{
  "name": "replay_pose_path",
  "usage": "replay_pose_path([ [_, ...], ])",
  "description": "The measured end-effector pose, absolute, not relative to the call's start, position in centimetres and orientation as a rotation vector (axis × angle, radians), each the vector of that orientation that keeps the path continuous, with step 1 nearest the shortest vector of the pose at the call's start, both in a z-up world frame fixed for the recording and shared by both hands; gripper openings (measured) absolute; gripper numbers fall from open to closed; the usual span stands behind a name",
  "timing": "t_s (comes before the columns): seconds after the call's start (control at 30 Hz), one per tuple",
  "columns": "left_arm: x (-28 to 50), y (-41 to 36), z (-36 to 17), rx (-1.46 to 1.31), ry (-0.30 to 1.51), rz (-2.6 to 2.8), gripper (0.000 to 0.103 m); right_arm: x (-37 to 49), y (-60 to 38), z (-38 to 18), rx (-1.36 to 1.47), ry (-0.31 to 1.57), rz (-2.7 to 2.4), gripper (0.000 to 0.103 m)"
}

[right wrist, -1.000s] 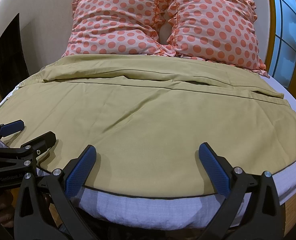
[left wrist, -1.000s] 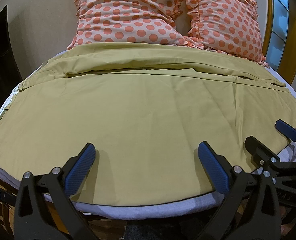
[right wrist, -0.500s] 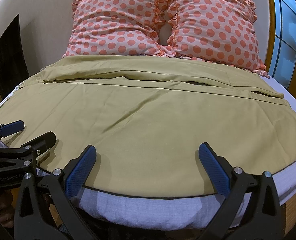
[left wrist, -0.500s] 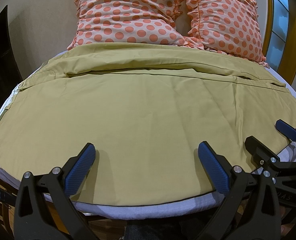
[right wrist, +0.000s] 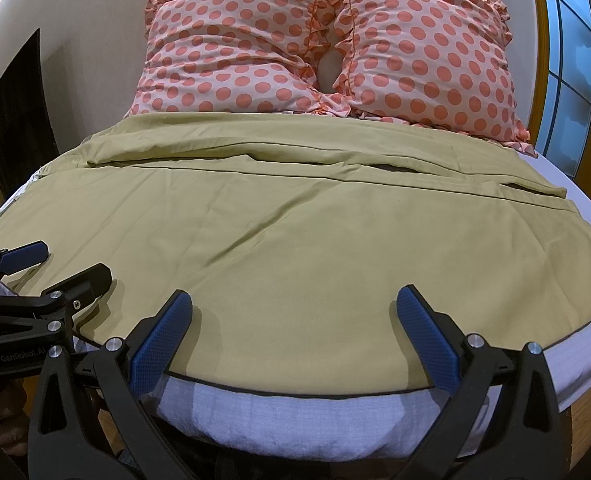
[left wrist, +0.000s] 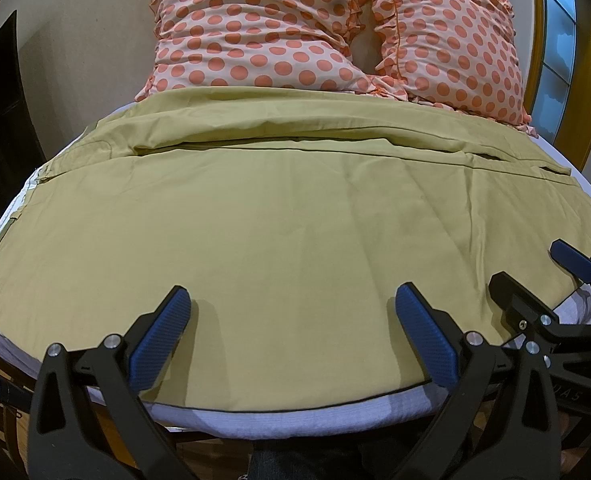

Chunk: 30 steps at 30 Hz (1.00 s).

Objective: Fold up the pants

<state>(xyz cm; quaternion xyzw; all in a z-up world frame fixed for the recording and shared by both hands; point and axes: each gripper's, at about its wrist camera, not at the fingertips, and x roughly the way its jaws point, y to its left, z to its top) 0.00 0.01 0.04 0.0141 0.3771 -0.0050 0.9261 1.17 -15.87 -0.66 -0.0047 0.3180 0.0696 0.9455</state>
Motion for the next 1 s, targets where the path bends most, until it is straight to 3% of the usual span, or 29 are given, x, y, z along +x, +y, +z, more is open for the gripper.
replay_pose_path([
  [1.0, -0.01, 0.00, 0.06, 0.030, 0.769, -0.010, 0.101, 0.99, -15.86, -0.74, -0.011, 0.639, 0.142, 0.102],
])
